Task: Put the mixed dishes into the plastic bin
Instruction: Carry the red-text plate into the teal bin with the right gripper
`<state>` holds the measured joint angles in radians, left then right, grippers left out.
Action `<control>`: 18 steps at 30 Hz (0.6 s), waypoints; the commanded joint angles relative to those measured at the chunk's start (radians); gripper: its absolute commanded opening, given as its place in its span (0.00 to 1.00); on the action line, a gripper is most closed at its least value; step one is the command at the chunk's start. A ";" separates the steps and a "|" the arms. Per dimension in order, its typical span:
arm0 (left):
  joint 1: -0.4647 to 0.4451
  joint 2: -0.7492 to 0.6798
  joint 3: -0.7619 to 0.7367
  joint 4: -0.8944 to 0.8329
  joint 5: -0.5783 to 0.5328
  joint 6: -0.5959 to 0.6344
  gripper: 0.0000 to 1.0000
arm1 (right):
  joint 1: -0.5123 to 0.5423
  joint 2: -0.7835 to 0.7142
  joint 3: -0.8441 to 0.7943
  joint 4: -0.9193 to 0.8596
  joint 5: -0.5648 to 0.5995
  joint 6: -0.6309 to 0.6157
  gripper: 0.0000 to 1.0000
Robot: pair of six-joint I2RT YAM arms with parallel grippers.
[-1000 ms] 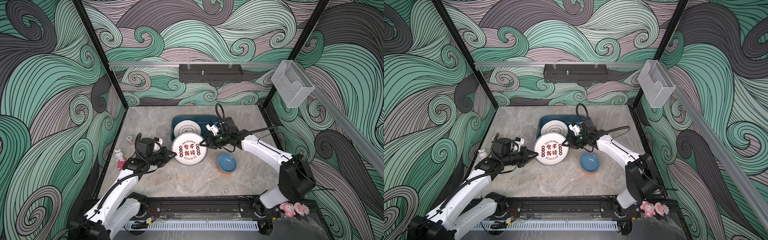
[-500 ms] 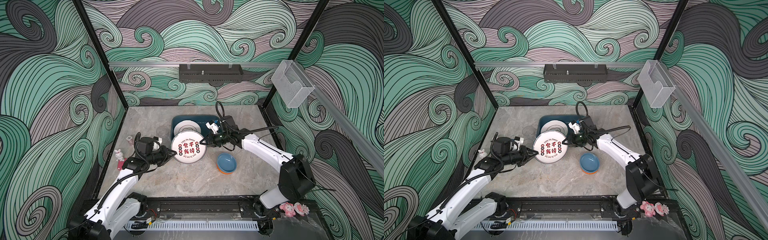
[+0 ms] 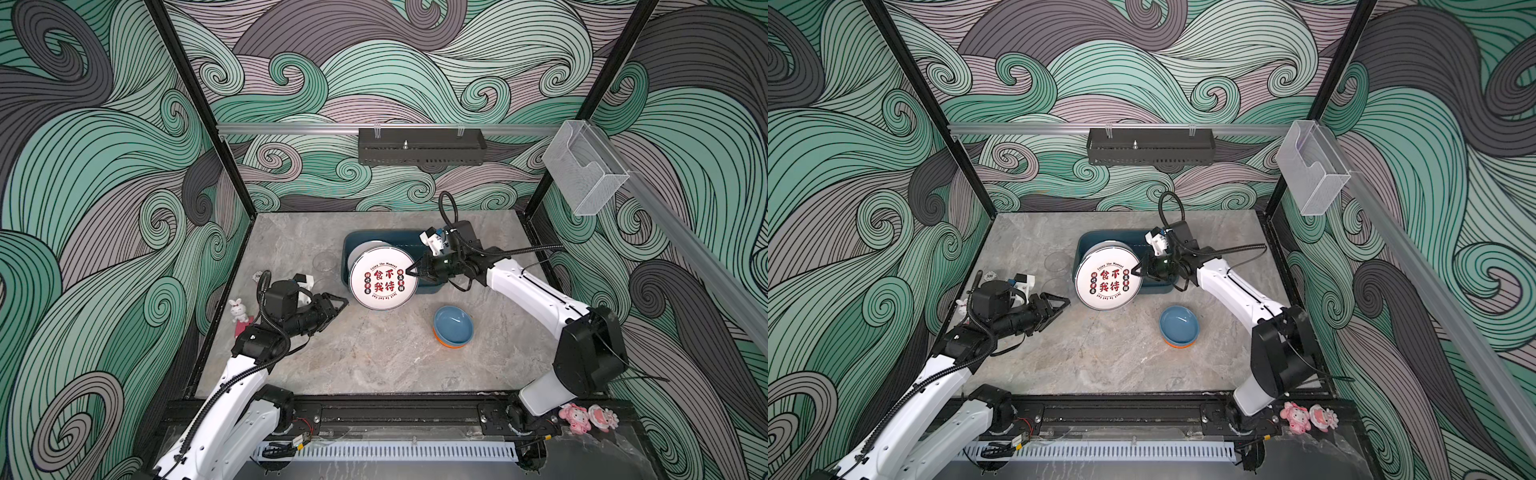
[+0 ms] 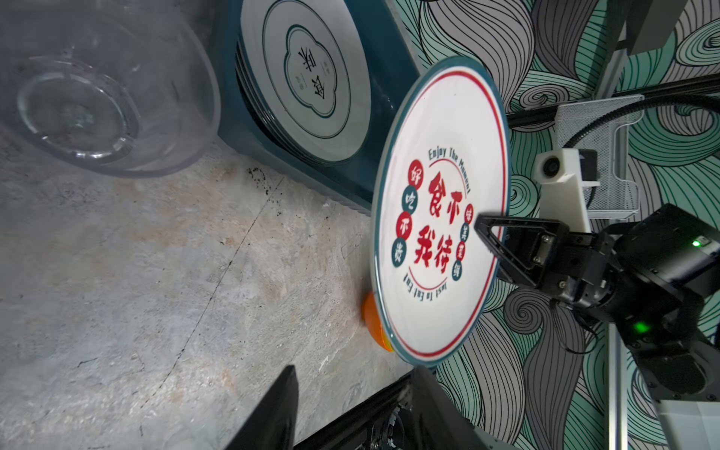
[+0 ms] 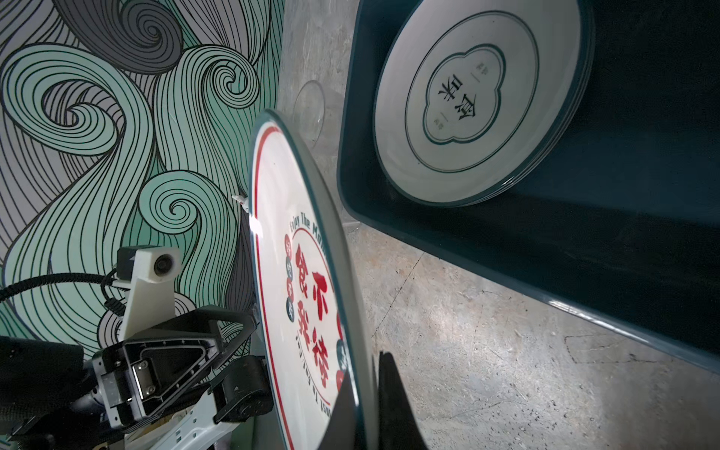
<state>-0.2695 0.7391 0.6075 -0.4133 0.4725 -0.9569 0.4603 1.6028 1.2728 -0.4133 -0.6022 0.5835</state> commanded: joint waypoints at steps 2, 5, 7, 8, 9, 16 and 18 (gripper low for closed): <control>0.005 -0.036 0.018 -0.077 -0.044 0.034 0.53 | -0.017 0.048 0.079 -0.009 0.046 -0.011 0.00; 0.005 -0.053 0.013 -0.084 -0.047 0.033 0.57 | -0.028 0.092 0.122 -0.011 0.065 -0.007 0.00; 0.006 -0.060 0.012 -0.094 -0.048 0.035 0.59 | -0.031 0.119 0.152 -0.011 0.076 -0.001 0.00; 0.006 -0.063 0.014 -0.099 -0.049 0.038 0.60 | -0.033 0.130 0.164 -0.012 0.085 -0.001 0.00; 0.005 -0.067 0.013 -0.106 -0.056 0.038 0.60 | -0.034 0.144 0.177 -0.013 0.097 0.004 0.00; 0.008 -0.084 0.011 -0.133 -0.068 0.045 0.63 | -0.036 0.249 0.266 -0.022 0.154 0.034 0.00; 0.008 -0.087 0.007 -0.134 -0.067 0.043 0.63 | -0.035 0.277 0.293 -0.024 0.168 0.039 0.00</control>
<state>-0.2684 0.6628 0.6071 -0.5217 0.4255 -0.9295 0.4278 1.8584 1.5200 -0.4454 -0.4595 0.6048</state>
